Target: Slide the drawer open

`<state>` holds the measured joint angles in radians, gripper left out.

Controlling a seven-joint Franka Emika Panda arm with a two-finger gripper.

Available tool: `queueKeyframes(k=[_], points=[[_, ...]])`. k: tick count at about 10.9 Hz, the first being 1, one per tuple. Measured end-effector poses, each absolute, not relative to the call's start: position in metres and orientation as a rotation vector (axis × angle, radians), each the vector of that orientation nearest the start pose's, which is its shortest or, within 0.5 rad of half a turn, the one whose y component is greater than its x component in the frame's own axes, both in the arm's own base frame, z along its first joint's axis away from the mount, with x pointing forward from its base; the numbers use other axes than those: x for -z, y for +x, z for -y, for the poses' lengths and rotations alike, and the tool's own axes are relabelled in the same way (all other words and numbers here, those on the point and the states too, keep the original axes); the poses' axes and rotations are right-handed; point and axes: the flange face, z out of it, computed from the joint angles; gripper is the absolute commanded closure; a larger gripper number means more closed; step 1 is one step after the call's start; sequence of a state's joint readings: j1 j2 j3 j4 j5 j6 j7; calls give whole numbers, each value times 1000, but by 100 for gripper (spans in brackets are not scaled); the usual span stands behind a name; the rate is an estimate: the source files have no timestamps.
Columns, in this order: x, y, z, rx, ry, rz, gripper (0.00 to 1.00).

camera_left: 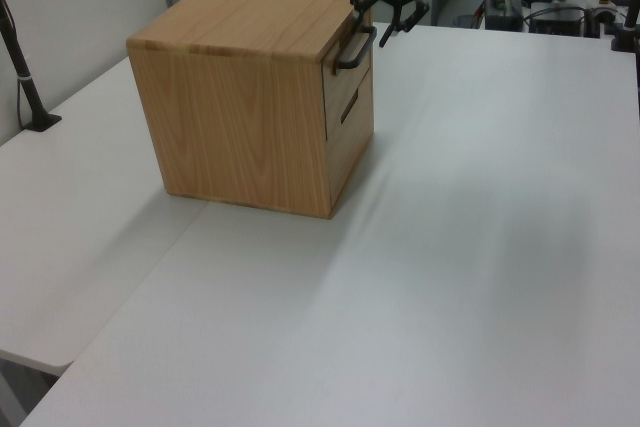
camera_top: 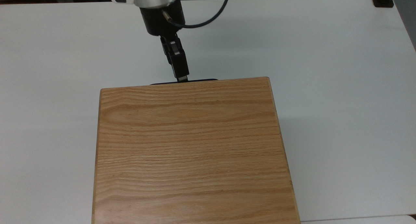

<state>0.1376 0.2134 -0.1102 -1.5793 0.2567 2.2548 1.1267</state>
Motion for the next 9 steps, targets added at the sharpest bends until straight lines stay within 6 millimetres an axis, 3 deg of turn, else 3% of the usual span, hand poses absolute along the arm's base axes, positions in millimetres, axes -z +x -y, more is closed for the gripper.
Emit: queueKeyframes(k=[5,6,9], points=[[-551,668,-42,352,-2234,-1520,86],[-552,668,-43,353,-2233,-1518,95],[-552,668,-43,349,-2221,-1534,97]])
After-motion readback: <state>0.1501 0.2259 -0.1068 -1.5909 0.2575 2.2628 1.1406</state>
